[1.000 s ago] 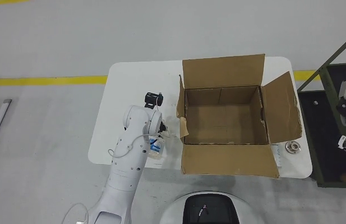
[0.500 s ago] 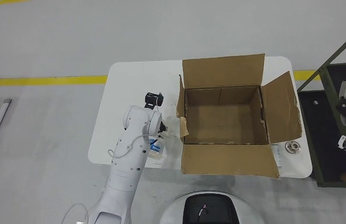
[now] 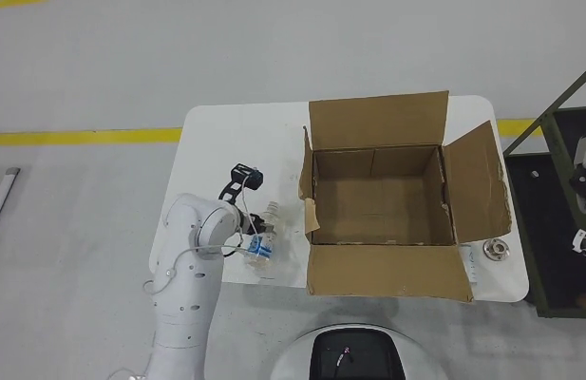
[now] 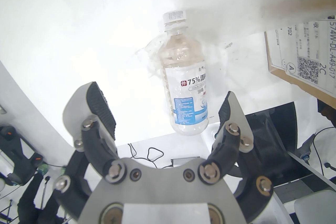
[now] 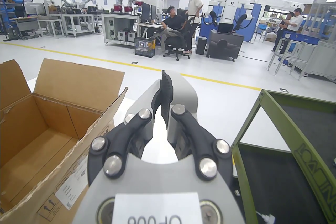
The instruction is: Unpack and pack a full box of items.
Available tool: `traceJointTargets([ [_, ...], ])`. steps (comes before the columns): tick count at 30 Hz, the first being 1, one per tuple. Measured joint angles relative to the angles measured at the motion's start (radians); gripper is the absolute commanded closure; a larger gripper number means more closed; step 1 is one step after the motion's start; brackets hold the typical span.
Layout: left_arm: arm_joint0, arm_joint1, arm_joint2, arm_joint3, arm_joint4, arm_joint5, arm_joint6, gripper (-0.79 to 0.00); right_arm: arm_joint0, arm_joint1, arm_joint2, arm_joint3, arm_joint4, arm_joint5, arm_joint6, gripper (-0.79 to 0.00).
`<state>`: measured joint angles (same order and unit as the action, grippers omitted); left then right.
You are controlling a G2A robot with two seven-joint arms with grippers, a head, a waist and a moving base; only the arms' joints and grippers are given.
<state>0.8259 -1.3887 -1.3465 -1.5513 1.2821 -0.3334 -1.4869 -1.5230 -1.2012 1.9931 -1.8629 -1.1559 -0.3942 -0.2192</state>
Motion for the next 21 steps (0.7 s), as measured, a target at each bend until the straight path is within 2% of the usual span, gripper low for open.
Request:
traceJointTargets([
  [10, 0.003, 0.001, 0.001, 0.001, -0.003, 0.004, 0.001, -0.785, 0.0, 0.0, 0.0, 0.0, 0.0, 0.0, 0.0, 0.0],
  [13, 0.018, 0.001, 0.012, 0.017, -0.009, 0.034, 0.027, -0.785, 0.0, 0.0, 0.0, 0.0, 0.0, 0.0, 0.0, 0.0],
  [21, 0.024, 0.006, 0.031, 0.055, -0.06, 0.046, -0.015, -0.785, 0.0, 0.0, 0.0, 0.0, 0.0, 0.0, 0.0, 0.0],
])
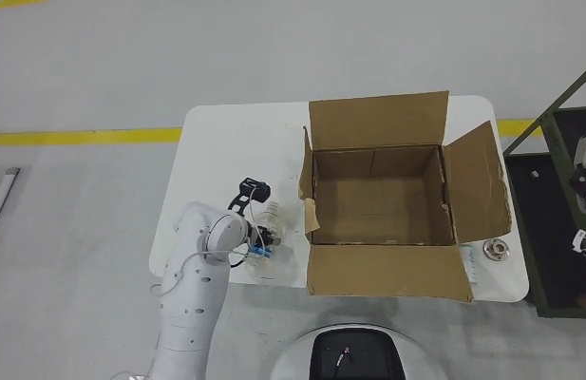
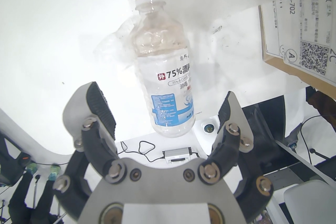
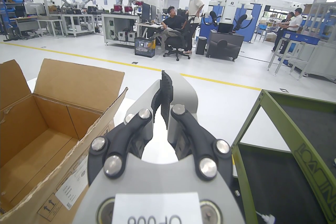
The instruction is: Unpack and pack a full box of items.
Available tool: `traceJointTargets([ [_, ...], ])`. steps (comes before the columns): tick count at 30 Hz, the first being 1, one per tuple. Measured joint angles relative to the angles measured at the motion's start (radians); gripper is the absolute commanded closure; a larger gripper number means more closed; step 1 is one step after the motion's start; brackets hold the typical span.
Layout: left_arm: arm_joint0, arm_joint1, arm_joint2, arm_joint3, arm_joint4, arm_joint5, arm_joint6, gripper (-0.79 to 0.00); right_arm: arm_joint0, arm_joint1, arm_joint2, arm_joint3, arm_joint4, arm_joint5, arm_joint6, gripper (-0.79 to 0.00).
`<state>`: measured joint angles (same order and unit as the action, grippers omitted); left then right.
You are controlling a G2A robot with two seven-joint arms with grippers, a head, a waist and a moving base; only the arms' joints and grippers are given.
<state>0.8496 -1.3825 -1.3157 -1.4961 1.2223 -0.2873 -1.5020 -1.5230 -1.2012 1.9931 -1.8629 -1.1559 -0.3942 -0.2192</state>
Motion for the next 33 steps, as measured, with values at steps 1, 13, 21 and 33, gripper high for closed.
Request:
traceJointTargets([
  [1, -0.001, 0.001, 0.002, 0.01, 0.001, 0.002, -0.002, -0.785, 0.0, 0.0, 0.0, 0.0, 0.0, 0.0, 0.0, 0.0],
  [13, -0.057, 0.004, 0.062, 0.124, 0.034, 0.039, 0.008, -0.659, 0.0, 0.0, 0.0, 0.0, 0.0, 0.0, 0.0, 0.0],
  [21, -0.09, 0.005, 0.08, 0.199, 0.019, 0.049, 0.02, -0.231, 0.0, 0.0, 0.0, 0.0, 0.0, 0.0, 0.0, 0.0],
  [33, -0.108, 0.012, 0.083, 0.221, -0.018, 0.053, 0.041, 0.0, 0.0, 0.0, 0.0, 0.0, 0.0, 0.0, 0.0, 0.0],
])
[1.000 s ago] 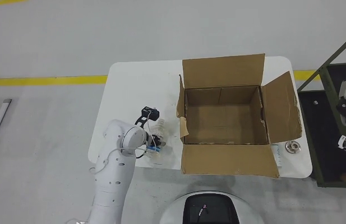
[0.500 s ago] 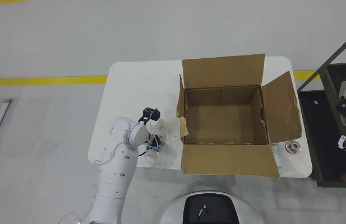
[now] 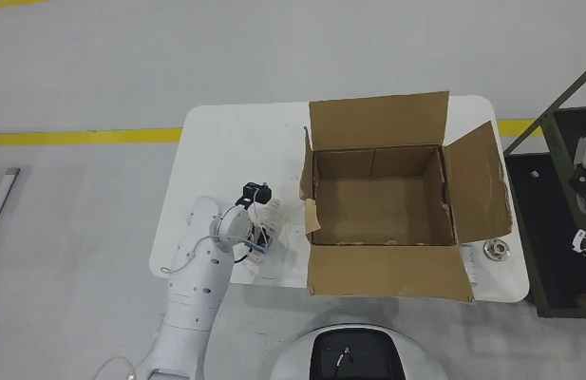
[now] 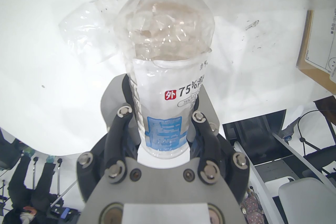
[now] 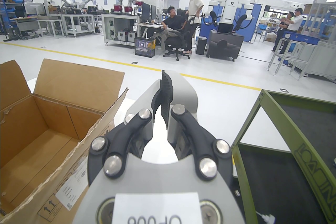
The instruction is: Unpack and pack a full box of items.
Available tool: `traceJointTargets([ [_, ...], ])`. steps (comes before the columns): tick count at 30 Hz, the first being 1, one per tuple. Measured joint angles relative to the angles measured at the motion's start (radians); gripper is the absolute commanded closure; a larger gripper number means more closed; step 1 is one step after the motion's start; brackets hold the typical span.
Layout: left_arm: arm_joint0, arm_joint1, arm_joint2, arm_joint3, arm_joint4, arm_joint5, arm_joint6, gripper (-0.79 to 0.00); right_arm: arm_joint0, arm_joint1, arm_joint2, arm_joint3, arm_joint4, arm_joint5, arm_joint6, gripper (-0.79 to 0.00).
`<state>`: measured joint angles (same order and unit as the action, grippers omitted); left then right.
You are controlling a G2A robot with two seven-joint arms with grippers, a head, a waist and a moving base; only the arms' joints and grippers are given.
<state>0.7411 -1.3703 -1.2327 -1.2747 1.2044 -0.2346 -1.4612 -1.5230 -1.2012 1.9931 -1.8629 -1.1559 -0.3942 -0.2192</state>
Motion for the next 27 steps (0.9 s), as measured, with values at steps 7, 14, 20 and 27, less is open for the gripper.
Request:
traceJointTargets([
  [7, -0.011, 0.018, -0.113, -0.086, -0.117, 0.07, -0.031, 0.0, 0.004, 0.0, -0.006, -0.022, 0.118, 0.007, 0.117, 0.0],
  [14, -0.042, 0.034, -0.233, -0.246, -0.28, 0.156, -0.059, 0.0, 0.017, -0.001, -0.009, -0.038, 0.307, 0.073, 0.284, 0.0],
  [20, -0.081, 0.04, -0.237, -0.331, -0.371, 0.177, -0.055, 0.0, 0.036, 0.0, 0.004, -0.076, 0.415, 0.128, 0.349, 0.0],
  [27, -0.157, 0.042, -0.21, -0.374, -0.486, 0.193, -0.027, 0.0, 0.049, 0.004, -0.004, -0.134, 0.457, 0.095, 0.369, 0.0],
])
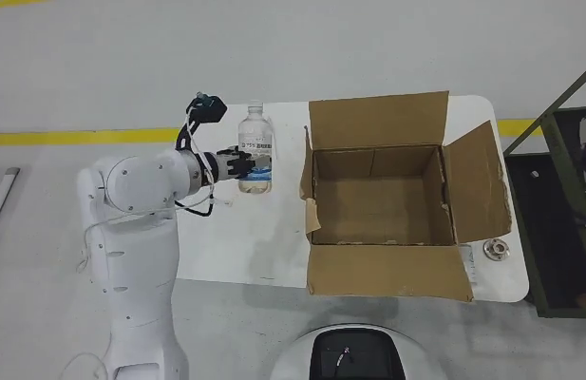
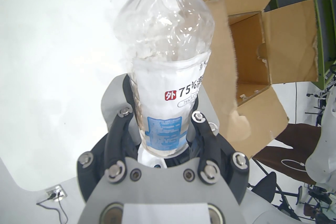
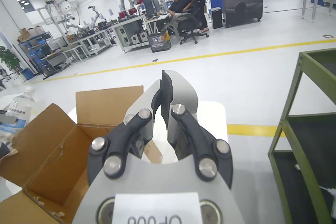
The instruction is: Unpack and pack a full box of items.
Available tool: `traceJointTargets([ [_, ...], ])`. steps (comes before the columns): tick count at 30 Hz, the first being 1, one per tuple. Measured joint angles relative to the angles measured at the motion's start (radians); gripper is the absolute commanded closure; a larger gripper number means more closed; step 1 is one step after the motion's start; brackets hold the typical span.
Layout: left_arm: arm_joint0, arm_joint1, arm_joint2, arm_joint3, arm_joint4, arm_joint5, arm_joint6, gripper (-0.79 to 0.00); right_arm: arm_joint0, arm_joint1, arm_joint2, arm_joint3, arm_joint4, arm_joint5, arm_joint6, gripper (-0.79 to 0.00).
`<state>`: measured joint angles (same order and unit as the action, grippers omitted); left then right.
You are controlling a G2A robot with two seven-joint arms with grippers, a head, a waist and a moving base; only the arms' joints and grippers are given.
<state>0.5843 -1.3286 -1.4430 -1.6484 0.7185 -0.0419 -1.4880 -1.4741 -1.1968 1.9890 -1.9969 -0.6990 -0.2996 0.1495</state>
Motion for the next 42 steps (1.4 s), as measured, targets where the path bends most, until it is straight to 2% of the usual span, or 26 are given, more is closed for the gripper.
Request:
traceJointTargets([
  [7, -0.014, 0.001, 0.006, -0.005, -0.005, -0.01, 0.006, 0.0, -0.01, 0.003, -0.039, -0.094, 0.063, -0.062, 0.046, 0.0],
  [18, -0.012, 0.001, 0.007, -0.007, -0.006, -0.011, 0.008, 0.0, -0.042, 0.005, -0.094, -0.158, 0.054, -0.07, 0.065, 0.0],
  [20, -0.01, 0.002, 0.013, -0.022, -0.011, -0.023, 0.046, 0.0, -0.04, 0.006, -0.102, -0.16, 0.044, -0.07, 0.065, 0.0],
  [24, -0.072, 0.003, 0.042, -0.025, -0.053, -0.038, 0.086, 0.0, -0.031, 0.007, -0.105, -0.158, 0.028, -0.065, 0.059, 0.0],
  [30, -0.208, -0.015, 0.123, 0.076, -0.269, 0.008, 0.104, 0.0, -0.017, 0.01, -0.069, -0.136, 0.008, -0.026, 0.038, 0.0],
  [34, -0.28, -0.039, 0.219, 0.187, -0.467, 0.057, 0.102, 0.0, -0.018, 0.012, -0.026, -0.123, 0.008, -0.005, 0.03, 0.0],
  [38, -0.306, -0.059, 0.298, 0.273, -0.629, 0.078, 0.096, 0.0, -0.026, 0.014, 0.008, -0.117, 0.023, 0.003, 0.031, 0.0],
  [42, -0.306, -0.059, 0.298, 0.272, -0.624, 0.078, 0.096, 0.0, -0.033, 0.015, 0.028, -0.118, 0.039, 0.006, 0.028, 0.0],
])
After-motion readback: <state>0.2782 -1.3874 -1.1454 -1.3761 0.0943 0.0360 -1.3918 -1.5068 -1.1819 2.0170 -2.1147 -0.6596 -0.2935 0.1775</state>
